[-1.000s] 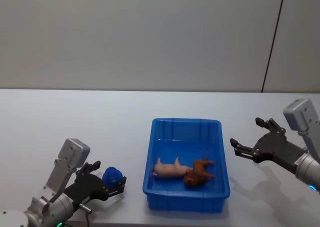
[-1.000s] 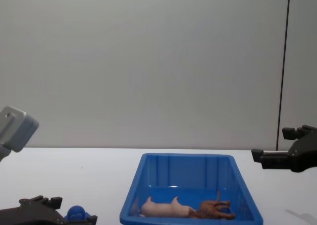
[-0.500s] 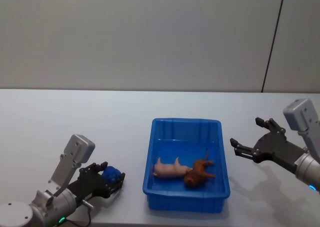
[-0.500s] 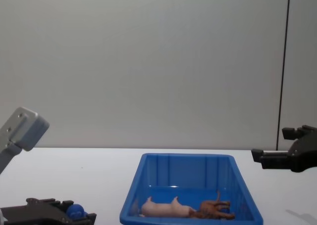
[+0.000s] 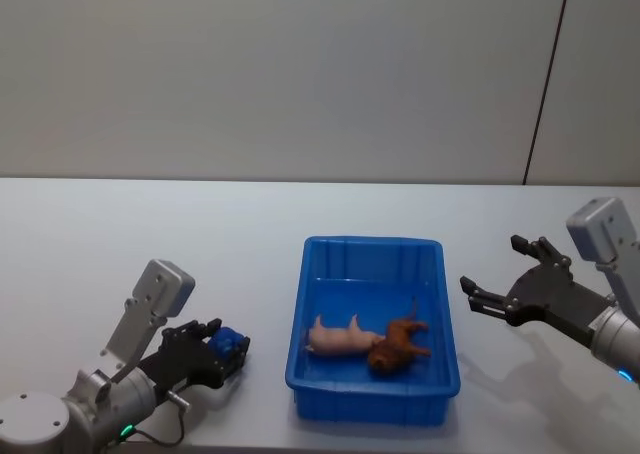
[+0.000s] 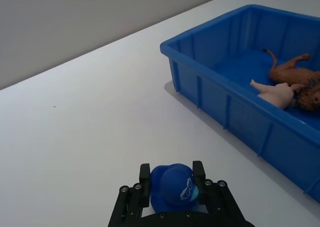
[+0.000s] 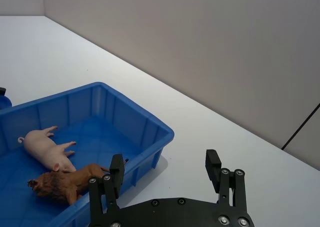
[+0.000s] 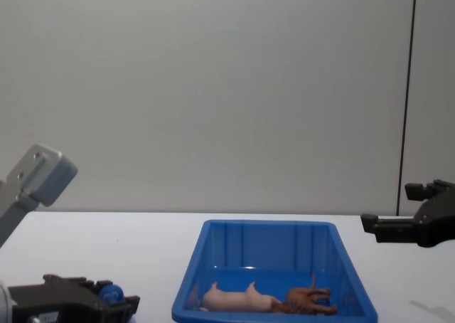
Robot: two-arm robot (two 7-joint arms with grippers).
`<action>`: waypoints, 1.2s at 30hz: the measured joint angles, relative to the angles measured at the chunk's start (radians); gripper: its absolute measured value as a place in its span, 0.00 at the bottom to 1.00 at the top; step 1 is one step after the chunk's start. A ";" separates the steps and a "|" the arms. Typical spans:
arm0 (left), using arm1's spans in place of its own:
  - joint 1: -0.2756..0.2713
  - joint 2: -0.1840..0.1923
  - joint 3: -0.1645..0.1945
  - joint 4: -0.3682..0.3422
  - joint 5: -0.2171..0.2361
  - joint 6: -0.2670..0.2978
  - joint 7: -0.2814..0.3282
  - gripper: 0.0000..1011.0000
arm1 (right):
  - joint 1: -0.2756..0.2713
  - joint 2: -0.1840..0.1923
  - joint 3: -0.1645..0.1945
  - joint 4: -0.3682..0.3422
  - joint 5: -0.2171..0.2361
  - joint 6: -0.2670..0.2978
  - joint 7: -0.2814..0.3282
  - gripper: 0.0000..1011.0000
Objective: Pick up the two dolls from the table and place them into the box.
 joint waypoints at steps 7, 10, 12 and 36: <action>-0.013 -0.001 -0.004 -0.034 0.019 0.008 0.001 0.46 | 0.000 0.000 0.000 0.000 0.000 0.000 0.000 0.99; -0.026 -0.006 -0.004 -0.050 0.034 0.009 0.000 0.44 | 0.000 0.000 0.000 0.000 0.000 0.000 0.000 0.99; -0.039 -0.013 -0.004 -0.058 0.047 0.009 -0.006 0.43 | 0.000 0.000 0.000 0.000 0.000 0.000 0.000 0.99; -0.280 -0.202 0.072 0.146 0.131 -0.135 -0.170 0.42 | 0.000 0.000 0.000 0.000 0.000 0.000 0.000 0.99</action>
